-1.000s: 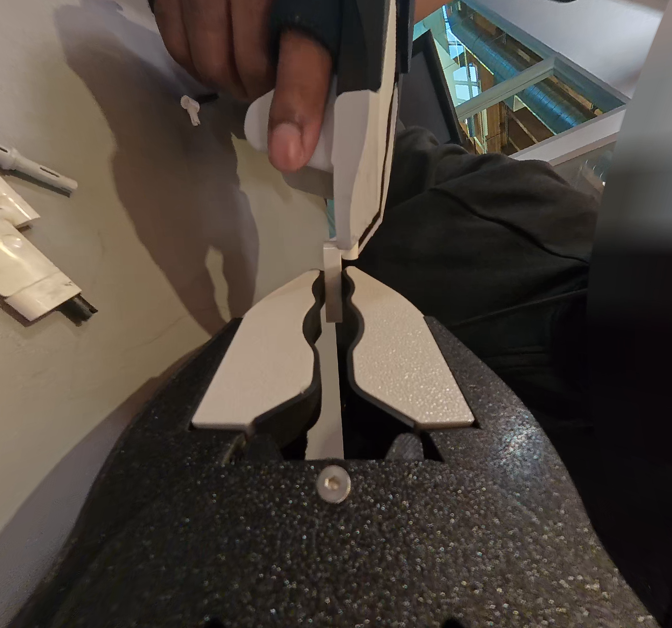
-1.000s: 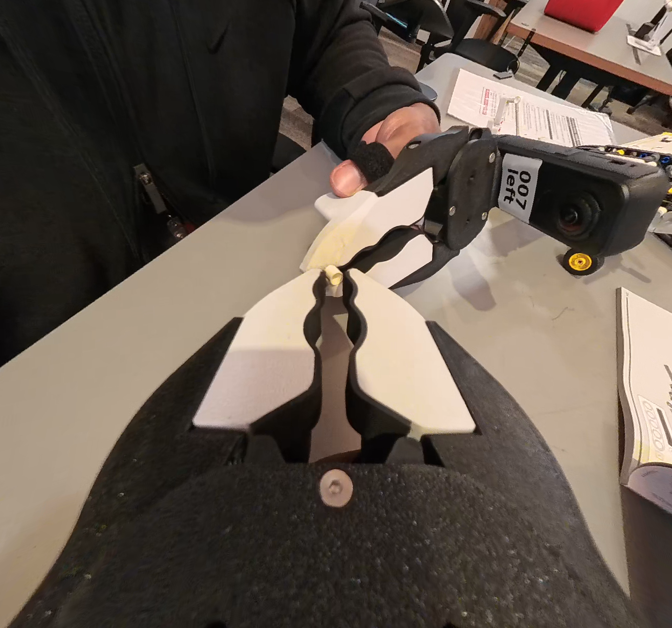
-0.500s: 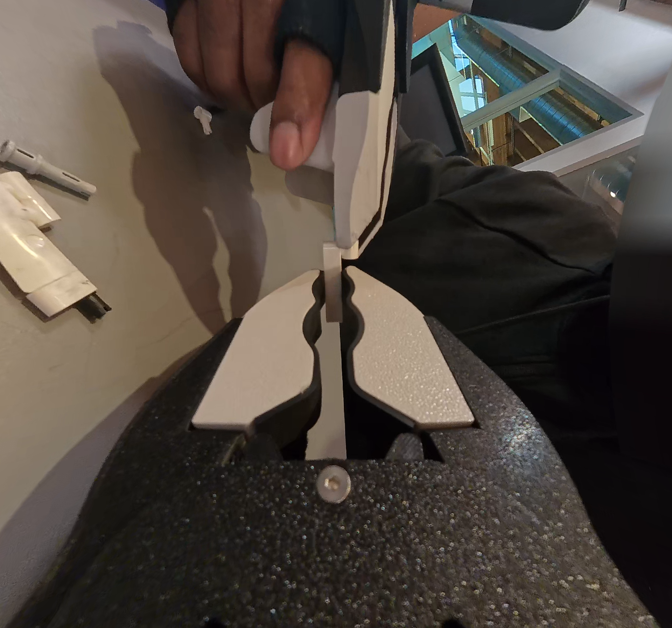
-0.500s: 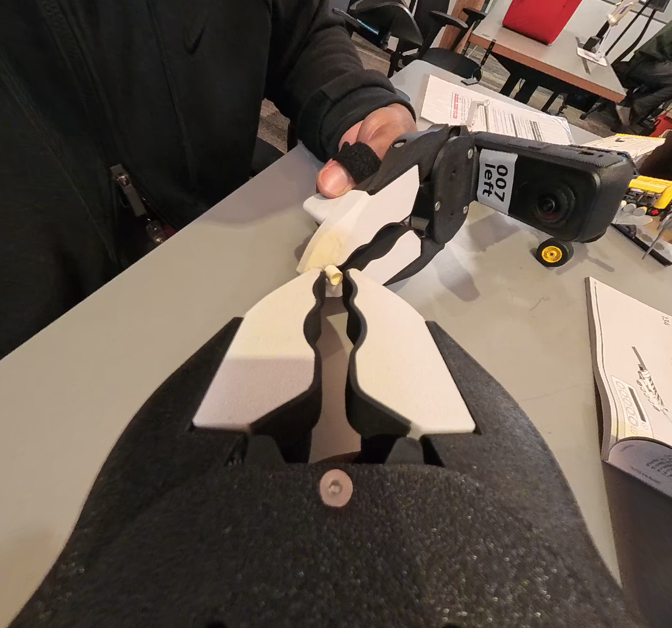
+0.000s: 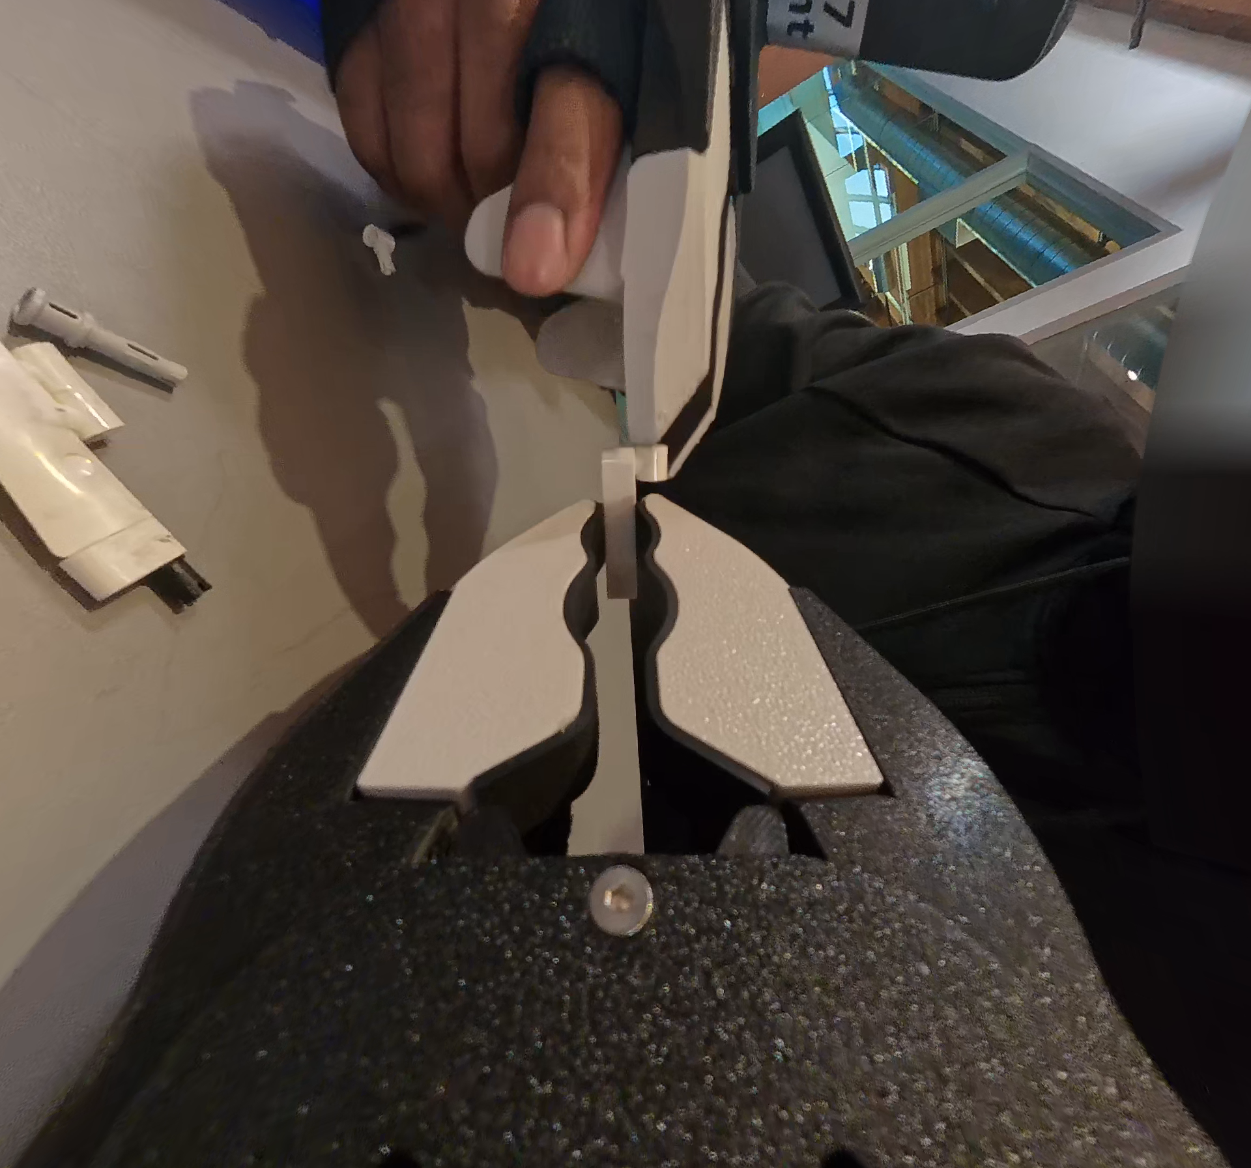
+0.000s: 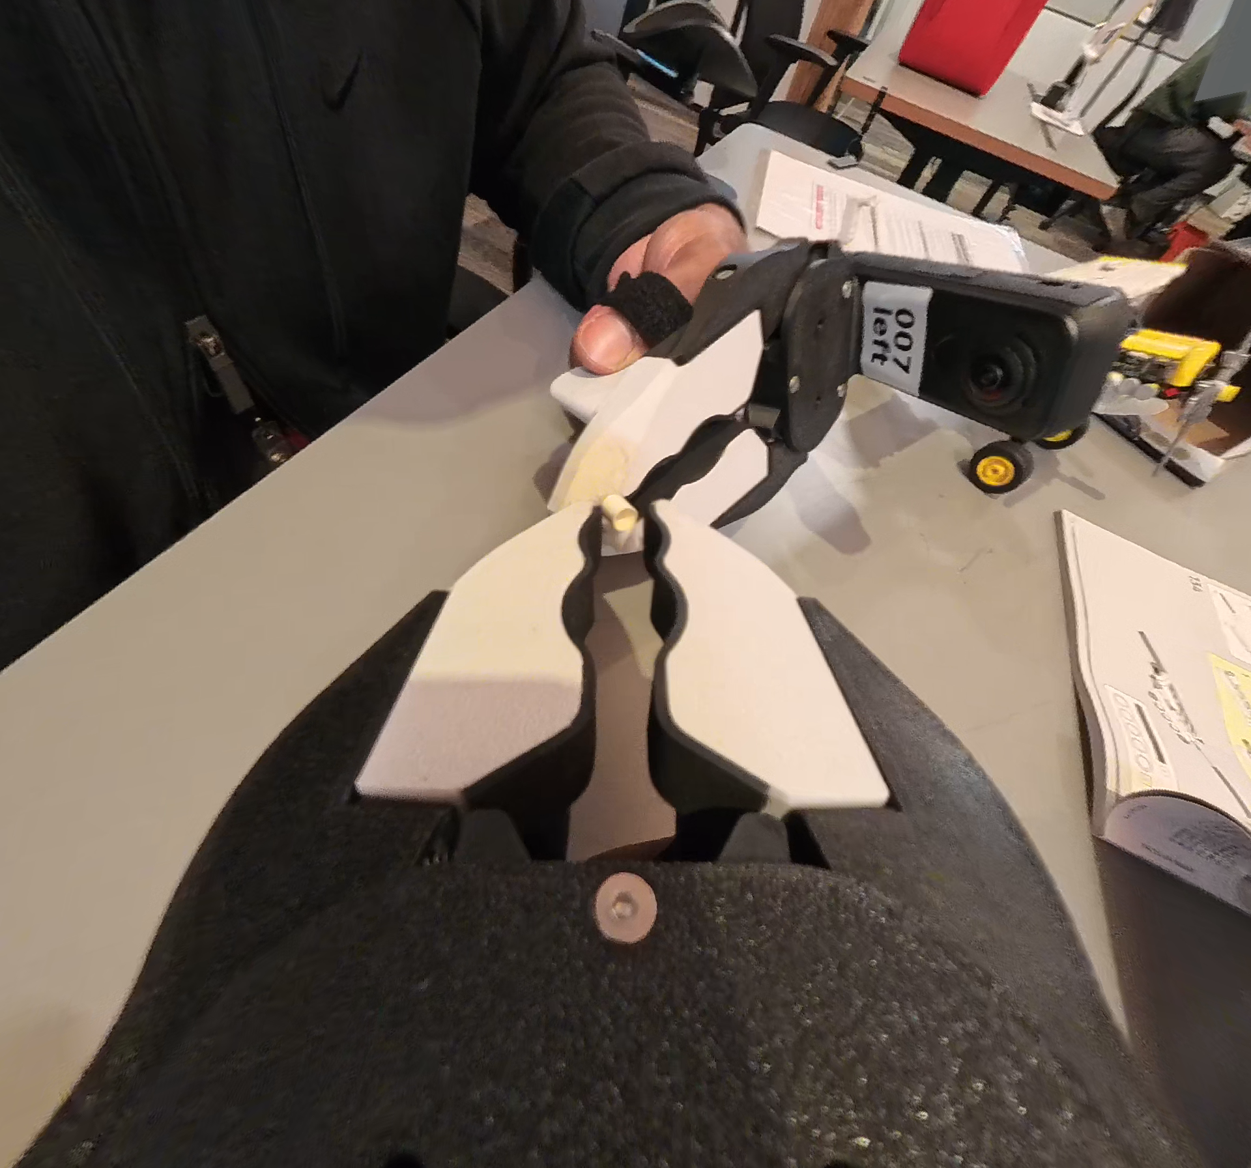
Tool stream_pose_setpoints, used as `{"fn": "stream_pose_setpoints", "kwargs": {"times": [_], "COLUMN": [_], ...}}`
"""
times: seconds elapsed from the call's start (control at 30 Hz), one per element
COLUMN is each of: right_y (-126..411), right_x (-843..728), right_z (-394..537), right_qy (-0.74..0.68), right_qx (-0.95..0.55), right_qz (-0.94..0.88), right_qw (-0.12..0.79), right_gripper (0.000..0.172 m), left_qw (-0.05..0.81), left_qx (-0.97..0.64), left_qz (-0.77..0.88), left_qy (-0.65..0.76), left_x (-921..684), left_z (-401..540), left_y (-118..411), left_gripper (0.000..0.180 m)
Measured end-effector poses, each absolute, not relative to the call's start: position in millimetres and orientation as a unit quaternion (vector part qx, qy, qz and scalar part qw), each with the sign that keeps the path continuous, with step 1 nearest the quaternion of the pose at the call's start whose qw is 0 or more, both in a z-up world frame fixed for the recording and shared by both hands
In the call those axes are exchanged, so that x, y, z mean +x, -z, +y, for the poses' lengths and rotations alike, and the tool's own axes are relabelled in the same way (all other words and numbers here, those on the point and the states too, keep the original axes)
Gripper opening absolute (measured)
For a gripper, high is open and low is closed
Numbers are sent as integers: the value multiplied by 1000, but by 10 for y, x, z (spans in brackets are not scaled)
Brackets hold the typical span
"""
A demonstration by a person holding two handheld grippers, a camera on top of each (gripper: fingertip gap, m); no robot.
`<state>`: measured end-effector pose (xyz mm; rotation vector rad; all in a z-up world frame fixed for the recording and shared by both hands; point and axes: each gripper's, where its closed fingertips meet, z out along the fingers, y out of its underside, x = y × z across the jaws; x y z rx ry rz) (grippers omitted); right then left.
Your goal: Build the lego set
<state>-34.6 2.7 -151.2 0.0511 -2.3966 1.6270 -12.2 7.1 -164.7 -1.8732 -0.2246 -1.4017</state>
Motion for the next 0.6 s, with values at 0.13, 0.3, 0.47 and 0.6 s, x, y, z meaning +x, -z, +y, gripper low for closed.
{"fn": "stream_pose_setpoints", "kwargs": {"times": [0.13,0.3,0.47,0.6], "right_y": [1396,1317,1401,1404], "right_x": [-427,-496,-480,-542], "right_z": [78,211,316,276], "right_qy": [-565,-557,-516,-487], "right_qx": [-21,-106,-176,-199], "right_qz": [-806,-763,-736,-726], "right_qw": [176,312,401,442], "right_gripper": [30,37,40,47], "left_qw": [415,455,501,522], "left_qx": [-710,-678,-630,-592], "left_qz": [-109,-147,-175,-207], "left_qy": [559,558,568,578], "left_x": [-173,-276,-375,-455], "left_z": [127,217,289,339], "left_y": [1563,1476,1306,1245], "left_gripper": [8,8,8,8]}}
